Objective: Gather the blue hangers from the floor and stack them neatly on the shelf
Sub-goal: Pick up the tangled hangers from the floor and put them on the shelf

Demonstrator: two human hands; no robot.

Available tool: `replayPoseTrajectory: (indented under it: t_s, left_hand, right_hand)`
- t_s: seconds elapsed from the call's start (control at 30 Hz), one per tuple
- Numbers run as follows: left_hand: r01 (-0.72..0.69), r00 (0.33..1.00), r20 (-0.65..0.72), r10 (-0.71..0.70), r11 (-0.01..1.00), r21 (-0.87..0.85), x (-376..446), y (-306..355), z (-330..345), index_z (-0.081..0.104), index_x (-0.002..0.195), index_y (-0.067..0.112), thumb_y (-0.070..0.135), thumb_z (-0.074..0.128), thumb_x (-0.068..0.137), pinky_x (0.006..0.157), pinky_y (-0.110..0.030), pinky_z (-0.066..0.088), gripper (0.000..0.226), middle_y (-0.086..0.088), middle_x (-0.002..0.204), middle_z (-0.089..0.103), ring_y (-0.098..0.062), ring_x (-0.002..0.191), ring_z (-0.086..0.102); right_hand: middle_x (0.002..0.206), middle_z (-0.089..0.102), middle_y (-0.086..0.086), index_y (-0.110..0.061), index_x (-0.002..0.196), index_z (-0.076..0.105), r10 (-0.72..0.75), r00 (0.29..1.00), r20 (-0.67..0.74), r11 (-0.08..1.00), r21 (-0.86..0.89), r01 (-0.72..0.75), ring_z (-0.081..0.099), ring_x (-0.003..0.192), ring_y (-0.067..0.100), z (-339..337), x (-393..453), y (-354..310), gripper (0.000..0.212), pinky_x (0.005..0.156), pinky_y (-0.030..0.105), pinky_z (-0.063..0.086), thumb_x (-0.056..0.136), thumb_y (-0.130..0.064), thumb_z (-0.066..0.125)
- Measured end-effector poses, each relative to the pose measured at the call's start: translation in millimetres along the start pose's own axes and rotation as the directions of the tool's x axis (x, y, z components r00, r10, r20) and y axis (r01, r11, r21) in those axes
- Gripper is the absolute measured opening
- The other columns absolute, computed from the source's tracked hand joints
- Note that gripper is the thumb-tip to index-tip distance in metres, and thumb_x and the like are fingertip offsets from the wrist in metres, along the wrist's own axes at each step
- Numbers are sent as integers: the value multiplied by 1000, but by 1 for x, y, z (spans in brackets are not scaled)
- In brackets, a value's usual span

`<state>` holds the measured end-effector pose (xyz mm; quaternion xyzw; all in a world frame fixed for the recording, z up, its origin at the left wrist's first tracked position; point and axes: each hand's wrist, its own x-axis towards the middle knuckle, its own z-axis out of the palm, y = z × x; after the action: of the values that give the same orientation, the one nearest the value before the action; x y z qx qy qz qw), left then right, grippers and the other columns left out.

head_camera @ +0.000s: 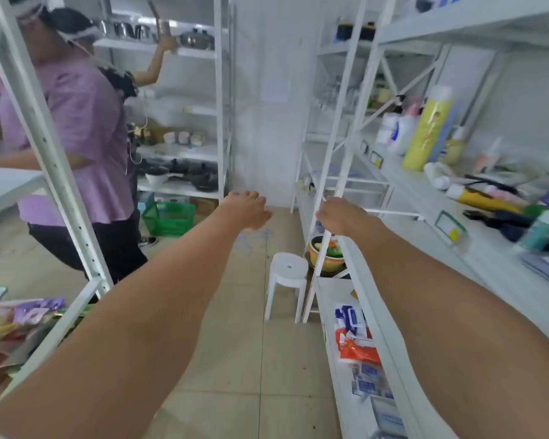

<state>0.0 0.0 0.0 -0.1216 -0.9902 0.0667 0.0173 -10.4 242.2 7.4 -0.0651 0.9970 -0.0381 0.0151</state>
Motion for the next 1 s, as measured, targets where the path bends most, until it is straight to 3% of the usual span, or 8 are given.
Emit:
replayPoseTrajectory:
  t_s: [0.13,0.23,0.37,0.47,0.7,0.9,0.97,1.0]
  left_hand:
    - [36,999,41,-36,999,-7,41,-31,41,33,157,12,49,24,107,120,-51,26,63,-12,166,29,-30,152,31]
    - [14,997,72,-13,1000,-17,82,-58,76,35,155,12,45,27,107,118,-52,30,59,-12,163,34,-29,150,34]
    - [42,983,179,-37,999,-26,133,-104,119,36,154,11,45,25,108,119,-52,28,58,-13,164,33,-30,150,34]
    - [53,980,191,-47,998,-29,181,-133,144,34,156,10,44,25,108,117,-55,30,59,-13,165,32,-32,149,35]
    - [1,941,339,15,999,-46,281,-164,217,32,156,9,46,22,109,119,-54,31,61,-16,165,32,-34,150,33]
    - [60,890,456,-22,996,-69,355,-187,294,35,155,9,45,23,109,117,-52,33,60,-17,161,36,-33,148,35]
    - [43,858,513,-19,998,-36,374,-185,317,35,155,10,47,24,109,117,-51,31,60,-15,161,37,-32,148,36]
    - [46,850,526,-18,998,-39,383,-186,325,35,155,10,48,24,109,116,-50,31,60,-14,161,38,-32,147,37]
  right_hand:
    - [148,46,22,1,140,52,-8,998,59,999,33,6,48,134,38,24,55,-20,51,111,46,41,108,-34,32]
    - [151,44,22,-1,142,50,-29,992,127,999,24,26,44,139,40,58,104,-36,50,117,53,34,109,-33,29]
    - [167,27,18,-2,158,34,-35,974,222,998,61,22,30,152,35,92,172,-65,58,119,43,28,112,-37,29]
    - [164,33,19,-3,155,39,-33,975,219,997,73,18,35,148,36,112,222,-72,57,116,44,31,112,-39,30]
    - [155,44,27,3,145,51,-3,950,313,995,95,-28,43,142,41,174,337,-63,55,116,45,35,111,-35,31]
    - [109,60,19,-5,100,60,-51,906,420,975,218,-46,57,108,32,250,432,-67,39,96,40,47,108,-31,33]
    - [135,57,20,-3,130,60,-59,868,493,927,349,-135,51,130,33,276,459,-64,47,107,41,40,110,-35,32]
    - [149,50,17,-4,147,49,-33,851,525,890,403,-214,45,139,32,286,472,-62,54,114,42,34,110,-38,31]
